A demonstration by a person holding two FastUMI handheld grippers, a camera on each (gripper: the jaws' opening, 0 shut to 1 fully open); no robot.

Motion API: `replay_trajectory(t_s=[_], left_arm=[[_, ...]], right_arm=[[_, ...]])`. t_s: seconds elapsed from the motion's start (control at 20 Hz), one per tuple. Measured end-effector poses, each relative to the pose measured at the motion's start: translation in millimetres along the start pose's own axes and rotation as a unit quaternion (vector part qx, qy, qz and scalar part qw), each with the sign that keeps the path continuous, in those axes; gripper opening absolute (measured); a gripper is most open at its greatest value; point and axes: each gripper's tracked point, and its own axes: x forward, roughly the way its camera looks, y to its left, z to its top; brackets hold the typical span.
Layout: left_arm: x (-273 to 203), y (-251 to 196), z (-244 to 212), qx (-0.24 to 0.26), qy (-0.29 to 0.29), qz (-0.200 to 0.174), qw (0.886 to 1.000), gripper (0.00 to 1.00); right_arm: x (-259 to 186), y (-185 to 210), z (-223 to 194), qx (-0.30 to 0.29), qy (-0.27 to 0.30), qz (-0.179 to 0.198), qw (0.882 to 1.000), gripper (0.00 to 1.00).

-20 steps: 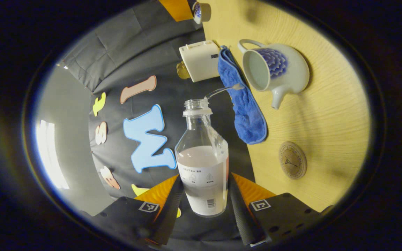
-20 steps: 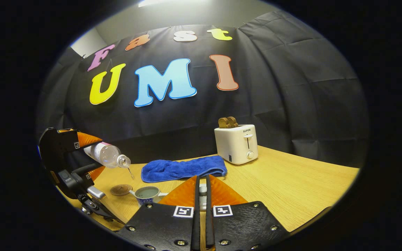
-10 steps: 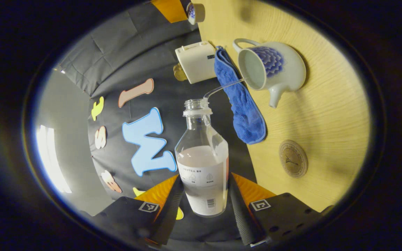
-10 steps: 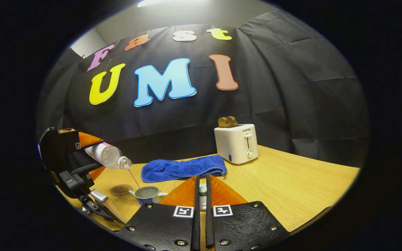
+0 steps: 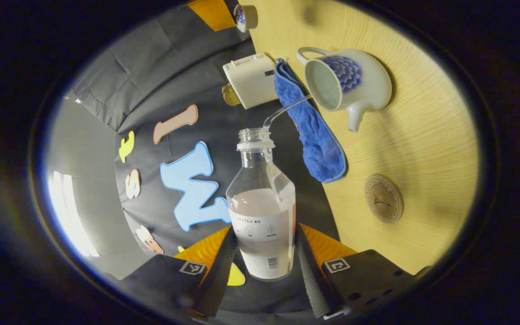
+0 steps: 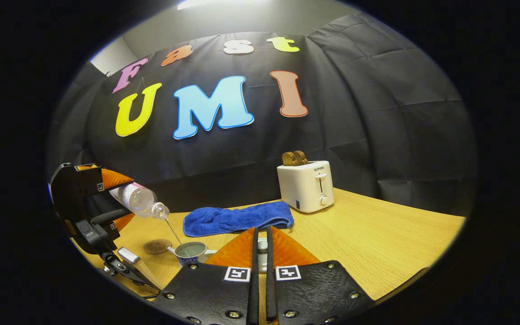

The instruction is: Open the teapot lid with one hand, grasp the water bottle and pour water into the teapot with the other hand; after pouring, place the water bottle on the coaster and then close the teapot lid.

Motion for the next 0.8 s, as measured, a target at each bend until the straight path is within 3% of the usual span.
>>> replay_trajectory(t_s=[0.8], left_arm=[[2.6,4.4,-0.2,0.036,-0.003,0.005,0.999,0.88]], right_arm=[[-0.7,-0.7,1.7,0.007,-0.002,0.001,1.0,0.06]])
